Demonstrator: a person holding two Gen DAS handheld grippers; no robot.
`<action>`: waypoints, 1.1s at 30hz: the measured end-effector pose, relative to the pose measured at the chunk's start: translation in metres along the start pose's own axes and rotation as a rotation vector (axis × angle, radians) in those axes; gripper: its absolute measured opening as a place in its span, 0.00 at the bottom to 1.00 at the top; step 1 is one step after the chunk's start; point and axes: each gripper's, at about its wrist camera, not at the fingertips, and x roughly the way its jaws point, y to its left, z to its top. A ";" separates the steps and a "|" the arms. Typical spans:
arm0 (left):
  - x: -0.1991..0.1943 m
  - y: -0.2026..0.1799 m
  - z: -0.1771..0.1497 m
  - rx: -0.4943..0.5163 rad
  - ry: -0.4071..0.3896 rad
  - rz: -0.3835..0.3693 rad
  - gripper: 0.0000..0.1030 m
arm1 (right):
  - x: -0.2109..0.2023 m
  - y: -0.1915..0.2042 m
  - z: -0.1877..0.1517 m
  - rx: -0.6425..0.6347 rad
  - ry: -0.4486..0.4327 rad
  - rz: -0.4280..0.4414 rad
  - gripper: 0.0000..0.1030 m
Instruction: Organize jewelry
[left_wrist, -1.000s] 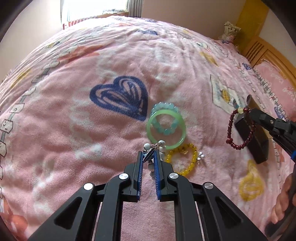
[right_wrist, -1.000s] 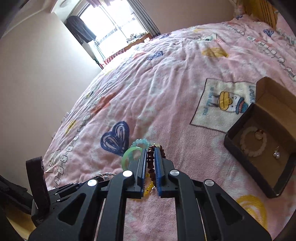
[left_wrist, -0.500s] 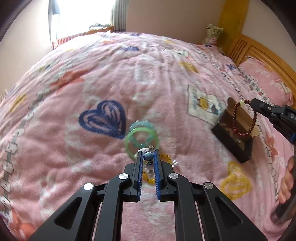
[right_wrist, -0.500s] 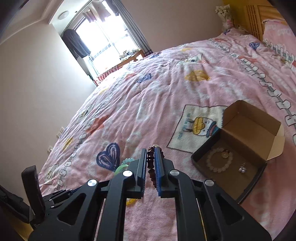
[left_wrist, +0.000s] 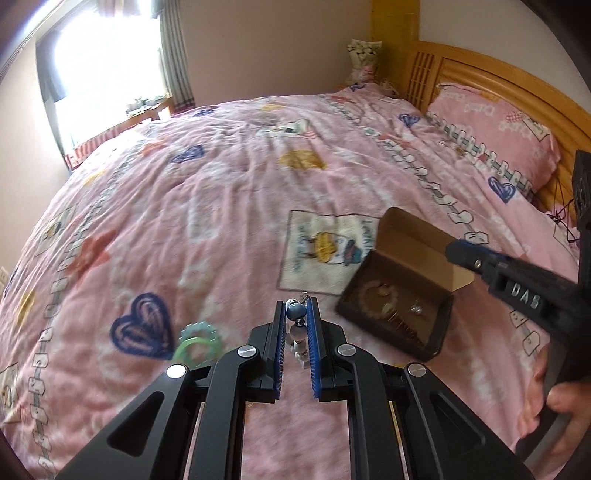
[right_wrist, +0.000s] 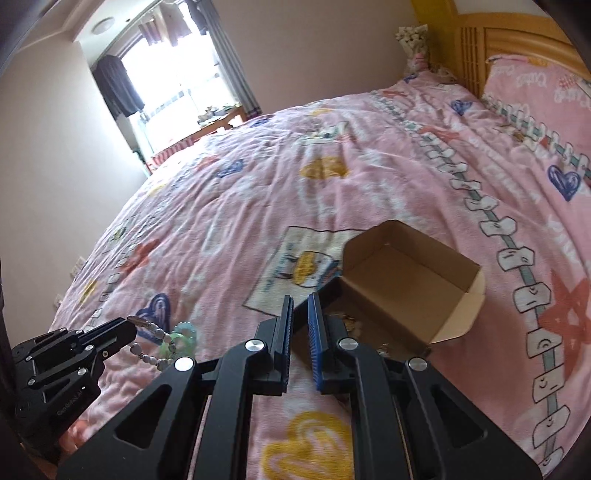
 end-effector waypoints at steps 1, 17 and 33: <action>0.005 -0.008 0.004 0.002 0.008 -0.009 0.12 | 0.002 -0.006 0.000 0.012 0.005 -0.001 0.09; 0.040 -0.077 0.019 0.072 0.038 -0.049 0.12 | -0.011 -0.056 0.003 0.131 -0.019 0.009 0.09; 0.104 -0.009 -0.047 -0.173 0.261 -0.137 0.77 | -0.007 -0.045 0.003 0.117 -0.006 0.036 0.12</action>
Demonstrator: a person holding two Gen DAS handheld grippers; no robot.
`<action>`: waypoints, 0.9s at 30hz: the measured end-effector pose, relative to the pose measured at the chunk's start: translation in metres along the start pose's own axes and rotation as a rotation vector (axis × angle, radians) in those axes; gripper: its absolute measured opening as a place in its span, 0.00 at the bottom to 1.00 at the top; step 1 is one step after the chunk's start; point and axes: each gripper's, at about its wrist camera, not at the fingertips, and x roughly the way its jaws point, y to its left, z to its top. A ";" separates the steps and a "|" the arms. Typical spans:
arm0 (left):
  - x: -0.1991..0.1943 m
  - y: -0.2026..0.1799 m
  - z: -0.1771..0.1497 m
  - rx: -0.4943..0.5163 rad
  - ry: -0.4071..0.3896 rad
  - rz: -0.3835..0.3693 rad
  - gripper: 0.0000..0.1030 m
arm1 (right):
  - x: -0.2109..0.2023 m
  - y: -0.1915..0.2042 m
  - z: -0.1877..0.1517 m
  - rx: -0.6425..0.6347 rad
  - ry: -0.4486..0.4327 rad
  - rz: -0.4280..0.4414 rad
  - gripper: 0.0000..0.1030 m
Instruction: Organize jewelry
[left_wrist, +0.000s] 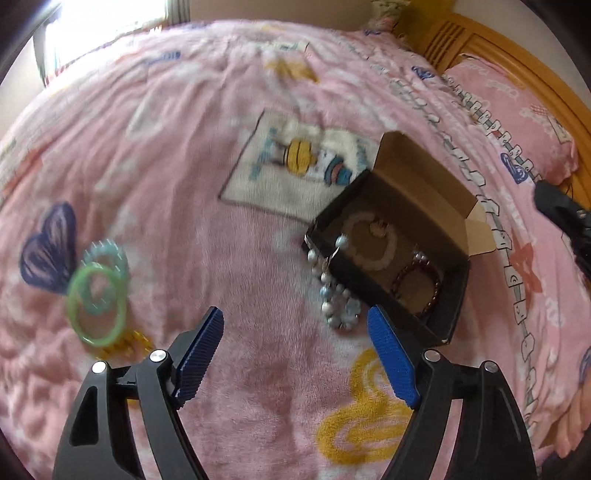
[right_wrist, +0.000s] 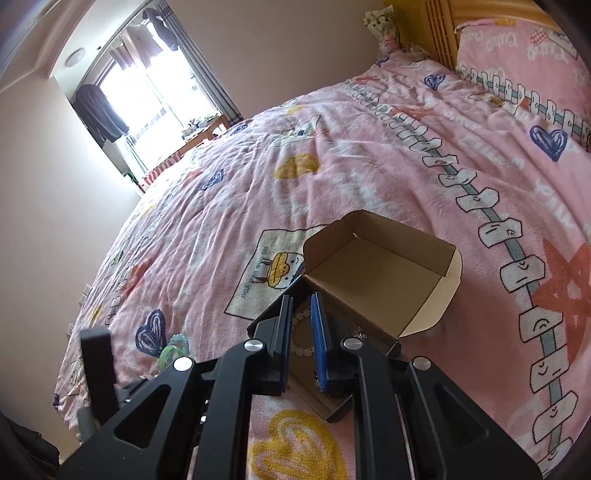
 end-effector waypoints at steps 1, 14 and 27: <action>0.006 0.000 -0.002 -0.004 0.012 -0.003 0.75 | 0.000 0.000 0.000 0.003 -0.002 0.001 0.12; 0.050 -0.021 0.005 0.057 0.025 0.088 0.27 | -0.005 -0.007 0.003 0.040 -0.025 0.026 0.12; -0.029 -0.030 0.018 0.110 -0.135 0.075 0.11 | -0.014 -0.007 0.005 0.057 -0.051 0.036 0.13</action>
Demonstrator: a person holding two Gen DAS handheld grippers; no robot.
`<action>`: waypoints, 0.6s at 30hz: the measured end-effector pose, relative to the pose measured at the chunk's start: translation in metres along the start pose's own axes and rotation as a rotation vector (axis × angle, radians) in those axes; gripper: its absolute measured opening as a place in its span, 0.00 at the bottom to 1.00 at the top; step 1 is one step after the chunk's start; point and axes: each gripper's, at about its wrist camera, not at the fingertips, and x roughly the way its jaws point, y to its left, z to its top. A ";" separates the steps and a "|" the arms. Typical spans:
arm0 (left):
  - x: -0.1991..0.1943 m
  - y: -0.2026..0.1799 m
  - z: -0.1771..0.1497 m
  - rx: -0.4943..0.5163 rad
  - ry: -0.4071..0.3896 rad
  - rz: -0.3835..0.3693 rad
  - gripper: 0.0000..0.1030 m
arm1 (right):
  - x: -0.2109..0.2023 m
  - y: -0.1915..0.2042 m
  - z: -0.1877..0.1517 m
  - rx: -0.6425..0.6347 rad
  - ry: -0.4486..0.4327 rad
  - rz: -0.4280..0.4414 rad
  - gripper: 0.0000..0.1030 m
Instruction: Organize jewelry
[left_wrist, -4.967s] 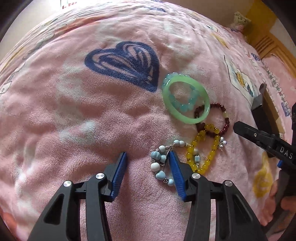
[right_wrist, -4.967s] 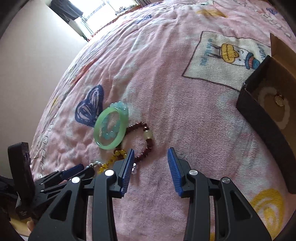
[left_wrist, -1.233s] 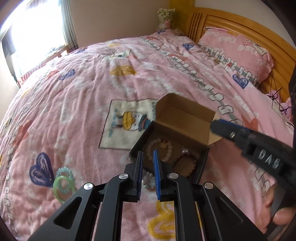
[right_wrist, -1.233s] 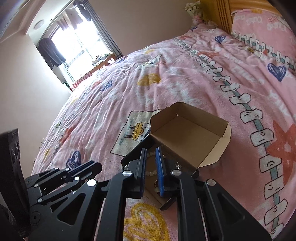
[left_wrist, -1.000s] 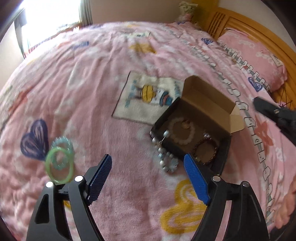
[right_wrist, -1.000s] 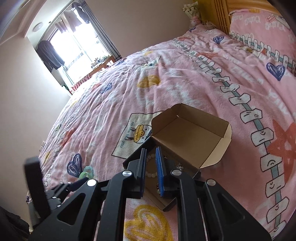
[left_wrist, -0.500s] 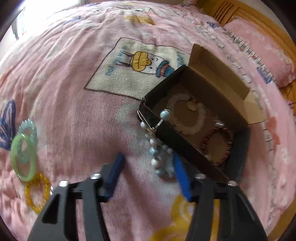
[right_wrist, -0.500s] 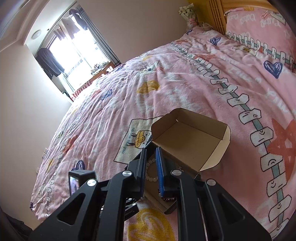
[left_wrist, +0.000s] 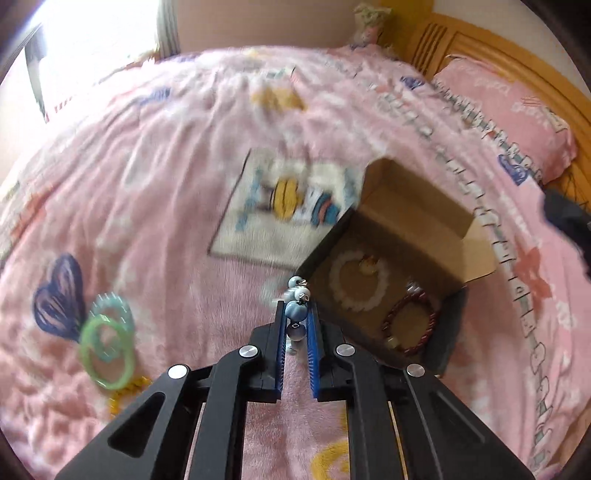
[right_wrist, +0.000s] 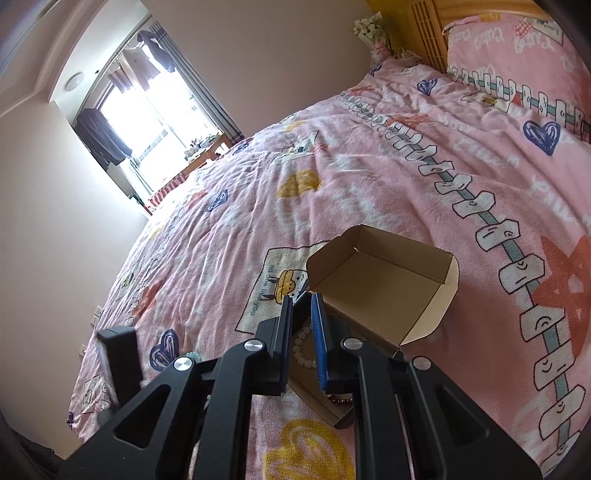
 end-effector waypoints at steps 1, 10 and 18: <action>-0.008 -0.003 0.003 0.010 -0.018 0.003 0.11 | 0.000 0.000 0.000 0.001 0.000 -0.001 0.13; -0.015 -0.047 0.036 0.084 -0.047 -0.005 0.11 | -0.003 -0.004 0.001 0.010 -0.009 -0.019 0.13; 0.021 -0.059 0.039 0.057 0.053 -0.031 0.11 | -0.005 -0.020 0.004 0.065 -0.021 -0.020 0.13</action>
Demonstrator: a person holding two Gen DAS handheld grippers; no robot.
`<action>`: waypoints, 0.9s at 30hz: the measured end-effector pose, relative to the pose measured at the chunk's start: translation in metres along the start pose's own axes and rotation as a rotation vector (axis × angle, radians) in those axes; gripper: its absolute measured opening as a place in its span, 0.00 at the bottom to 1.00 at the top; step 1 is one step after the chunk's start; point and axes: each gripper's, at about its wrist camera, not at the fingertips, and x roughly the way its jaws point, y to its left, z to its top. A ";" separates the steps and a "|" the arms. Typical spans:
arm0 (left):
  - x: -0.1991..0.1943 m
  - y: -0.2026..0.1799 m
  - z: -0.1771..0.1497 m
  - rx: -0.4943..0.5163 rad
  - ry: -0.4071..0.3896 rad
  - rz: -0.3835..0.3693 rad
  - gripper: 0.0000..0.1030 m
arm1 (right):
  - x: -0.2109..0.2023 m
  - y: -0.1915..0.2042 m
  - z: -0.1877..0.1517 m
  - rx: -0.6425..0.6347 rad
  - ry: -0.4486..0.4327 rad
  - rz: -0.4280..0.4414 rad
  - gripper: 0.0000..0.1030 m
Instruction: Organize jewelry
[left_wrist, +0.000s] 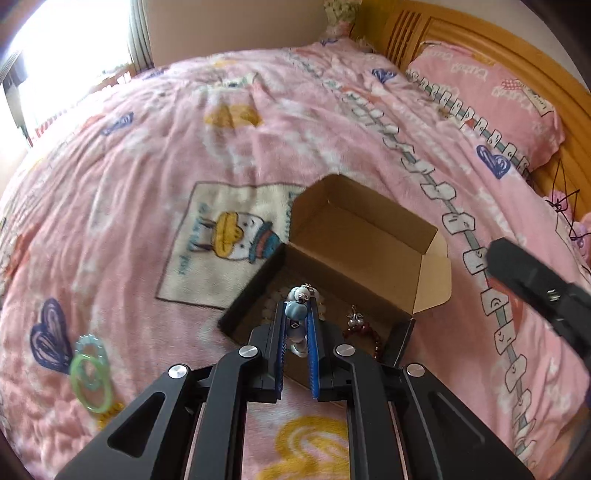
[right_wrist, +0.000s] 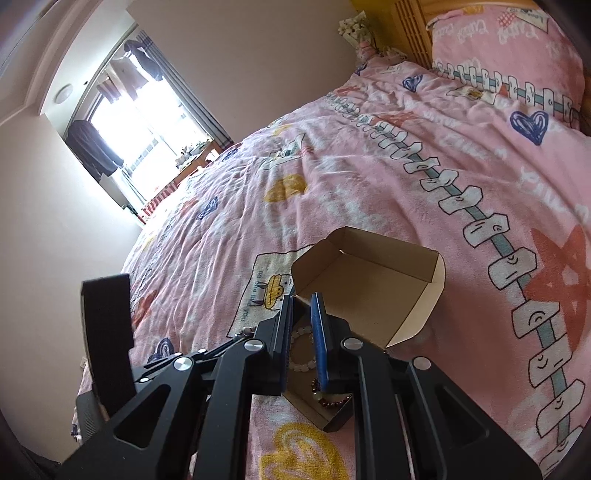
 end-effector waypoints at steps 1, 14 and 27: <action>0.003 0.000 -0.001 -0.007 0.009 -0.007 0.11 | -0.002 -0.003 0.001 0.011 -0.006 0.002 0.13; 0.008 0.001 0.003 0.008 0.040 -0.021 0.12 | -0.008 0.002 0.002 0.042 -0.036 -0.001 0.13; -0.017 0.033 -0.007 -0.044 -0.017 0.044 0.64 | -0.019 -0.005 -0.001 0.062 -0.041 -0.017 0.13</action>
